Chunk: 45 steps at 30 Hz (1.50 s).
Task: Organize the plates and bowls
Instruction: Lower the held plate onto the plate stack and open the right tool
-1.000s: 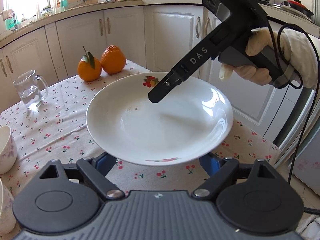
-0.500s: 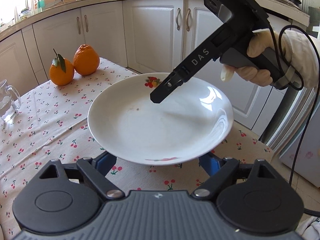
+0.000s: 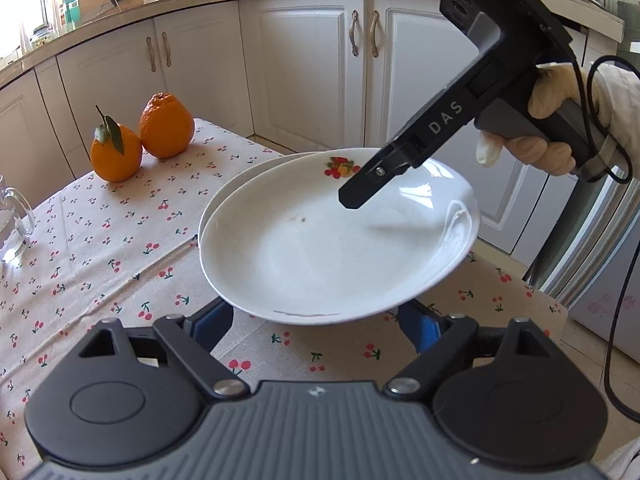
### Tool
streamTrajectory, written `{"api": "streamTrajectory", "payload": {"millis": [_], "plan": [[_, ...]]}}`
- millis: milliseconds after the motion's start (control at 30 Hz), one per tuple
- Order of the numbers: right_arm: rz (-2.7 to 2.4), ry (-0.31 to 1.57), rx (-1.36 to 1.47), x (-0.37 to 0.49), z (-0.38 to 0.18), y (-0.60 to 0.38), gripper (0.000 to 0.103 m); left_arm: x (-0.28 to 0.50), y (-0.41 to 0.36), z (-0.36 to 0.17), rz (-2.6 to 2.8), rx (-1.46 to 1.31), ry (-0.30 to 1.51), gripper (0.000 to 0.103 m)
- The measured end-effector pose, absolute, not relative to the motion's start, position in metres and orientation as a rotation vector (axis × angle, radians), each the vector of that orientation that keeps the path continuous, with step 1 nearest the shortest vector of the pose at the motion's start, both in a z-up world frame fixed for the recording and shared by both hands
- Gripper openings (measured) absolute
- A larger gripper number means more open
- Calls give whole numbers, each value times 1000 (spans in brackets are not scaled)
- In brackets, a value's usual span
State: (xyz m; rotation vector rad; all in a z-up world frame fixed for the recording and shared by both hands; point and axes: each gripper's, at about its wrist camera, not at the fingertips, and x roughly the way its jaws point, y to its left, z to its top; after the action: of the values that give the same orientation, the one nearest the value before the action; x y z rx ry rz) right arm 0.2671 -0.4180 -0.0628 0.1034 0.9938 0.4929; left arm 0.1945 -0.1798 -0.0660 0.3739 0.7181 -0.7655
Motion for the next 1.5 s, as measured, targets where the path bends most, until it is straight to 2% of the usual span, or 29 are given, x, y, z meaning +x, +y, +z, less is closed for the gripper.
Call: {"api": "streamTrajectory", "payload": {"millis": [1033,1500], "plan": [[382,1019,-14,249,-47,-411,72,197,-180,-68,-796,366,696,92],[333,1030,-77,246,-49,-401,80,189,-174,-63,-792,375,670,91]]}}
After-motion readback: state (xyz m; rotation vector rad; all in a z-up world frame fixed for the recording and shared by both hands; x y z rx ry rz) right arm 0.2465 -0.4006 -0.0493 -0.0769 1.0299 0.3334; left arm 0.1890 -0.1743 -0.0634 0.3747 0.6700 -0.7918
